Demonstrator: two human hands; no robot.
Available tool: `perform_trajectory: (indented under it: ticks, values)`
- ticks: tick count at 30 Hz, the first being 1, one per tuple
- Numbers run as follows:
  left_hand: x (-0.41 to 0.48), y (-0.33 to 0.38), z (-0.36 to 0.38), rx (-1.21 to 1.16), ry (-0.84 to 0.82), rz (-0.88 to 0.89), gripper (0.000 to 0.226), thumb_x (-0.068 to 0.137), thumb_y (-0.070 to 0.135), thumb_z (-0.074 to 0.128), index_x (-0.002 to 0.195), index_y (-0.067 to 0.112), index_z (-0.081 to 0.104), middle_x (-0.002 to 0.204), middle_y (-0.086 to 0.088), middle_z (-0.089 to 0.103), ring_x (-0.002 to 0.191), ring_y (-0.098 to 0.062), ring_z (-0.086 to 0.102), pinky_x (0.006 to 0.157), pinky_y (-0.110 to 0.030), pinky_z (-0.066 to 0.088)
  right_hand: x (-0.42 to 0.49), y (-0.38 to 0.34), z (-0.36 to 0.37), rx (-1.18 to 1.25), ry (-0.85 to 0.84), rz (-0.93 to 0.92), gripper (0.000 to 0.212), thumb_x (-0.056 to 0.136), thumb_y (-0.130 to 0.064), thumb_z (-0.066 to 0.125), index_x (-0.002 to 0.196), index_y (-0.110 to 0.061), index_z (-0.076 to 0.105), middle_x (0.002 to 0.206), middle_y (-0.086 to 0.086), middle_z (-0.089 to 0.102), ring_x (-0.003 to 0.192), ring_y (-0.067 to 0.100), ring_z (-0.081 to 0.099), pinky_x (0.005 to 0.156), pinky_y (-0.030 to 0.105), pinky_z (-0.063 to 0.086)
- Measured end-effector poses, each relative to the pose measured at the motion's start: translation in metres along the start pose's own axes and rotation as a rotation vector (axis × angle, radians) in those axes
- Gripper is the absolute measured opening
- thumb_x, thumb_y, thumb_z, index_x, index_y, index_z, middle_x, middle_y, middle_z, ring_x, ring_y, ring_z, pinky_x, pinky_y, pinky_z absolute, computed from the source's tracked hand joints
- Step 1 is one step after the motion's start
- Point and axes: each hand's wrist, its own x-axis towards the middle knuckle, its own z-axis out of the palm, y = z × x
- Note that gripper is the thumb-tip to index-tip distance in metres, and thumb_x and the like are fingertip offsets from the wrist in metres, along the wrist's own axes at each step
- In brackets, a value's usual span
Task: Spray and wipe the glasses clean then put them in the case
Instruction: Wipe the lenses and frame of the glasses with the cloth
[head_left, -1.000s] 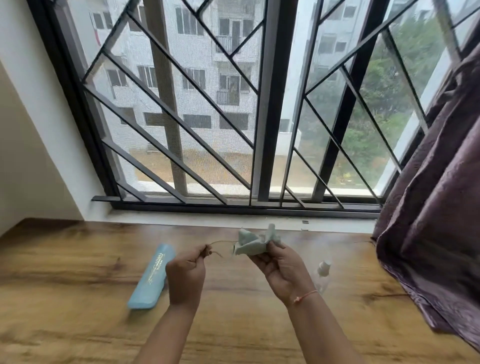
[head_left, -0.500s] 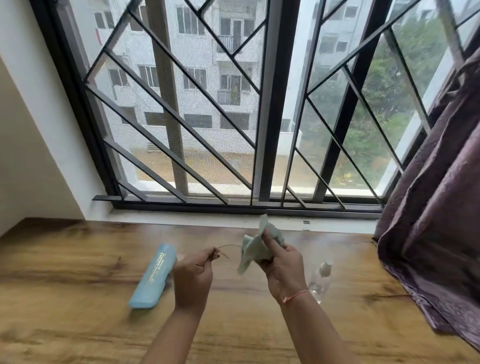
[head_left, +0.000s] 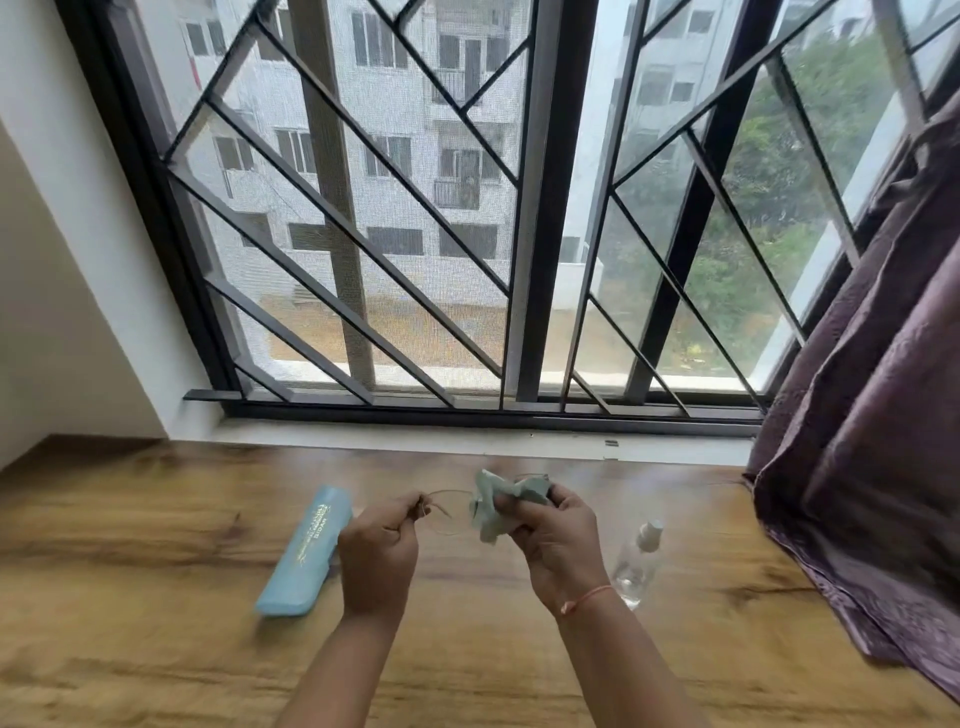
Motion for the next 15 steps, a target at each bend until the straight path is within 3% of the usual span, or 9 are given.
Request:
perform_trajectory:
  ticks: [2, 6, 9, 12, 15]
  values:
    - [-0.002, 0.001, 0.001, -0.001, -0.002, 0.028, 0.029, 0.061, -0.022, 0.068, 0.079, 0.001, 0.074, 0.071, -0.007, 0.072, 0.079, 0.005, 0.056, 0.073, 0.005, 0.037, -0.001, -0.002, 0.002, 0.037, 0.045, 0.001, 0.043, 0.055, 0.002, 0.075, 0.095, 0.007, 0.061, 0.09, 0.021, 0.061, 0.084, 0.031, 0.061, 0.063, 0.035, 0.058]
    - [-0.003, 0.002, 0.0, -0.004, 0.011, 0.054, 0.029, 0.06, -0.022, 0.071, 0.079, -0.001, 0.074, 0.071, -0.008, 0.072, 0.082, 0.007, 0.053, 0.072, 0.006, 0.037, -0.001, -0.009, 0.002, 0.07, 0.061, -0.001, 0.017, 0.082, -0.01, 0.063, 0.09, 0.005, 0.06, 0.079, 0.016, 0.067, 0.069, 0.026, 0.07, 0.057, 0.038, 0.059]
    - [-0.001, 0.0, 0.0, -0.011, 0.026, 0.02, 0.026, 0.063, -0.018, 0.071, 0.08, 0.001, 0.075, 0.072, -0.006, 0.073, 0.077, 0.002, 0.058, 0.069, 0.002, 0.04, -0.001, -0.012, 0.0, 0.089, -0.025, 0.007, 0.023, 0.092, -0.016, 0.05, 0.089, 0.005, 0.058, 0.076, 0.019, 0.071, 0.072, 0.029, 0.071, 0.063, 0.041, 0.059]
    - [0.001, 0.001, 0.001, -0.072, 0.062, -0.094, 0.022, 0.07, -0.014, 0.067, 0.082, 0.003, 0.075, 0.074, -0.007, 0.073, 0.07, -0.008, 0.067, 0.066, -0.011, 0.049, -0.002, -0.015, -0.004, 0.118, -0.077, 0.047, 0.023, 0.093, -0.012, 0.047, 0.091, 0.008, 0.058, 0.087, 0.026, 0.07, 0.081, 0.033, 0.069, 0.069, 0.042, 0.059]
    - [-0.001, 0.001, 0.001, -0.174, 0.086, -0.289, 0.02, 0.075, -0.011, 0.064, 0.085, 0.003, 0.074, 0.073, -0.003, 0.072, 0.072, -0.017, 0.07, 0.069, -0.028, 0.055, 0.0, -0.021, -0.012, 0.145, -0.034, 0.042, 0.014, 0.09, 0.001, 0.048, 0.088, 0.006, 0.06, 0.077, 0.019, 0.069, 0.069, 0.026, 0.07, 0.058, 0.036, 0.059]
